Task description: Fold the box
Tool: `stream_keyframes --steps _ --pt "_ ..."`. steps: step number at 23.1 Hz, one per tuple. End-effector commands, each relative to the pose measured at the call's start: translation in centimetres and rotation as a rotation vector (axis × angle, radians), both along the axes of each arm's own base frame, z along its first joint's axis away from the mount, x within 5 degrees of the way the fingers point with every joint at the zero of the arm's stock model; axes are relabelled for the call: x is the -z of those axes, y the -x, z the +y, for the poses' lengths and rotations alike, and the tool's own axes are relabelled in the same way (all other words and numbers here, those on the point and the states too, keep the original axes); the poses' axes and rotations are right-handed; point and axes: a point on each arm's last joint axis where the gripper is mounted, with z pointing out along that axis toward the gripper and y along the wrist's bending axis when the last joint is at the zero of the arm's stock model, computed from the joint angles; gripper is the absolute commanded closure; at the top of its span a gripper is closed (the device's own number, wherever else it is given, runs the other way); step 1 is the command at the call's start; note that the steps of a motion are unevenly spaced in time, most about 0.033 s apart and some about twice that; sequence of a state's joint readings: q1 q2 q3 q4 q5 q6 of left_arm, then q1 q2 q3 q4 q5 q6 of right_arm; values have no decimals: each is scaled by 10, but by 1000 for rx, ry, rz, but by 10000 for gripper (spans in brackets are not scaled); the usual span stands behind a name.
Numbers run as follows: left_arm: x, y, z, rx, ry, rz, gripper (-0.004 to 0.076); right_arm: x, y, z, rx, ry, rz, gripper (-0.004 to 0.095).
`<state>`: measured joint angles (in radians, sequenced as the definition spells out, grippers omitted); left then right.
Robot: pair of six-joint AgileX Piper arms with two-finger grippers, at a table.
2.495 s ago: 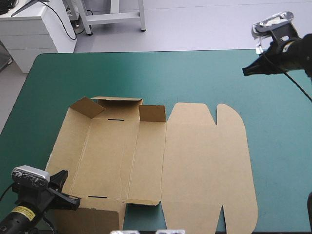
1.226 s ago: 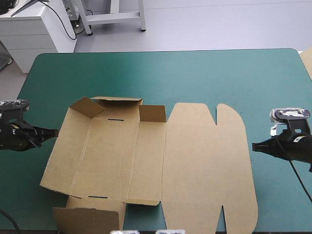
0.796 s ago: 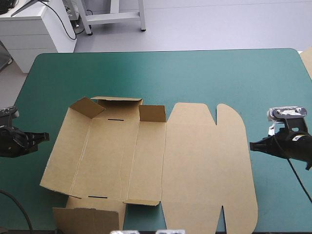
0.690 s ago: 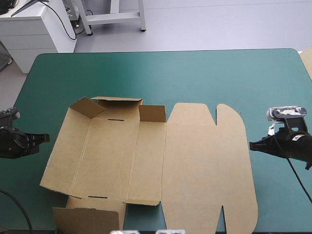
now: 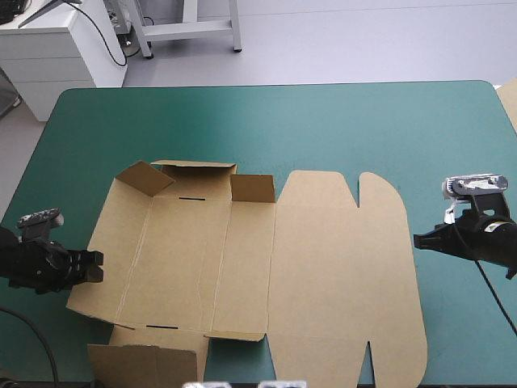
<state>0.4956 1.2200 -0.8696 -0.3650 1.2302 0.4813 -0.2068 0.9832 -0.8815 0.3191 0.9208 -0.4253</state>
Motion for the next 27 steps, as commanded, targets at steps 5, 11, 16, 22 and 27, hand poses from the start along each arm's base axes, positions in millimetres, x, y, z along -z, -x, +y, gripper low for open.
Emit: stream_keyframes --steps 5,11,16,22,27 --pt "2 1 -8 38 69 -27 321 -13 -1 -1 14 2 -80 821" --pt "9 -9 -14 67 218 -12 357 -13 0 0 11 -4 -73 821" --pt "17 -14 -13 71 230 22 411 -12 1 0 6 -9 -61 821" --pt "30 -23 -20 158 189 72 416 -12 1 0 4 -12 -56 821" --pt "31 -26 -17 170 151 37 615 -12 1 0 3 -11 -56 821"
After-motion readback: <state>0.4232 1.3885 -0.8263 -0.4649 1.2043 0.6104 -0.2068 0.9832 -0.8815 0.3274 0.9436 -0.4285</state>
